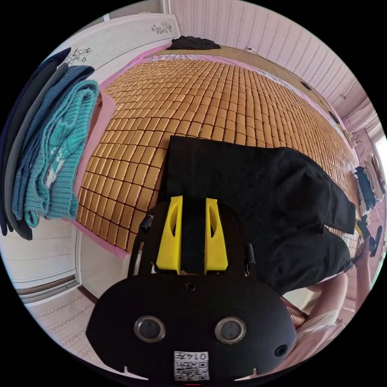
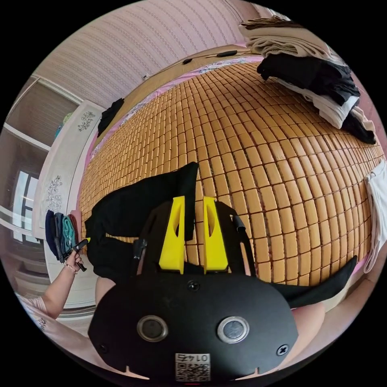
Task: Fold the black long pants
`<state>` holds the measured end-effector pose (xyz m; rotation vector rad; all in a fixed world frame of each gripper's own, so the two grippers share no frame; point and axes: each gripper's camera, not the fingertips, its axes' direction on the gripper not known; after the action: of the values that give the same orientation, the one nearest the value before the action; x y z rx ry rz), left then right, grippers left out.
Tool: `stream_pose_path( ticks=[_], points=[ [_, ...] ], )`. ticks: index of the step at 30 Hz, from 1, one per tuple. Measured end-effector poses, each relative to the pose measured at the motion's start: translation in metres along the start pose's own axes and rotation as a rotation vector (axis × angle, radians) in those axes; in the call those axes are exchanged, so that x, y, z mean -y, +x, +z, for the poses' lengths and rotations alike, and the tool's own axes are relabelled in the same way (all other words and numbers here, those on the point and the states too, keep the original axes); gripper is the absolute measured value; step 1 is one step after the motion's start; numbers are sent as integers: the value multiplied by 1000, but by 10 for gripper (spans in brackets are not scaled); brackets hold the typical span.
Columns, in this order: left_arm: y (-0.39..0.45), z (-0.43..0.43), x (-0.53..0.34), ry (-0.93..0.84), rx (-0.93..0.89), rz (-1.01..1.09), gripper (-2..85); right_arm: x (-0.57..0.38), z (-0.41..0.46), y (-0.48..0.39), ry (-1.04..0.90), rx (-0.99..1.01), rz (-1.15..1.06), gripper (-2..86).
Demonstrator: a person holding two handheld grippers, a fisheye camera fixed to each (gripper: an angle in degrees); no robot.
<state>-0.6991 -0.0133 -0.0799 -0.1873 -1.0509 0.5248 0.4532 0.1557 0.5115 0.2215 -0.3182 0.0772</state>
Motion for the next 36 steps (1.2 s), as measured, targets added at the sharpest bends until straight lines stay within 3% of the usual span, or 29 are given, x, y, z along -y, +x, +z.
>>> stream_pose_path(
  ticks=[2, 5, 9, 11, 13, 15, 18, 20, 23, 27, 36],
  points=[
    [0, 1, -1, 8, -10, -7, 79, -3, 16, 2, -71, -49, 4, 84],
    [2, 3, 1, -6, 5, -6, 71, -3, 17, 2, -57, 38, -10, 83],
    [3, 6, -2, 3, 4, 3, 62, 0, 21, 9, -30, 301, 23, 97],
    [1, 7, -5, 9, -14, -13, 50, 0, 28, 2, -53, 283, 8, 79],
    [-2, 11, -8, 11, -51, -28, 22, 1, 40, -17, -121, 240, -73, 30],
    [-7, 13, -11, 19, -78, -56, 14, 3, 27, -34, -57, 262, -118, 24],
    [-10, 15, -15, 29, -95, -59, 8, 2, -20, -87, 104, 426, -316, 24],
    [-9, 16, -18, 40, -93, -48, 6, -6, -21, -142, 7, 509, -503, 32],
    [-9, 18, -22, 50, -96, -57, 4, -44, 20, -219, -238, 446, -760, 77],
    [-8, 20, -25, 51, -99, -49, 3, -69, 79, -223, -466, 389, -729, 131],
    [-5, 23, -37, 80, -114, -63, 3, -10, 107, -191, -241, 48, -393, 109]
  ],
)
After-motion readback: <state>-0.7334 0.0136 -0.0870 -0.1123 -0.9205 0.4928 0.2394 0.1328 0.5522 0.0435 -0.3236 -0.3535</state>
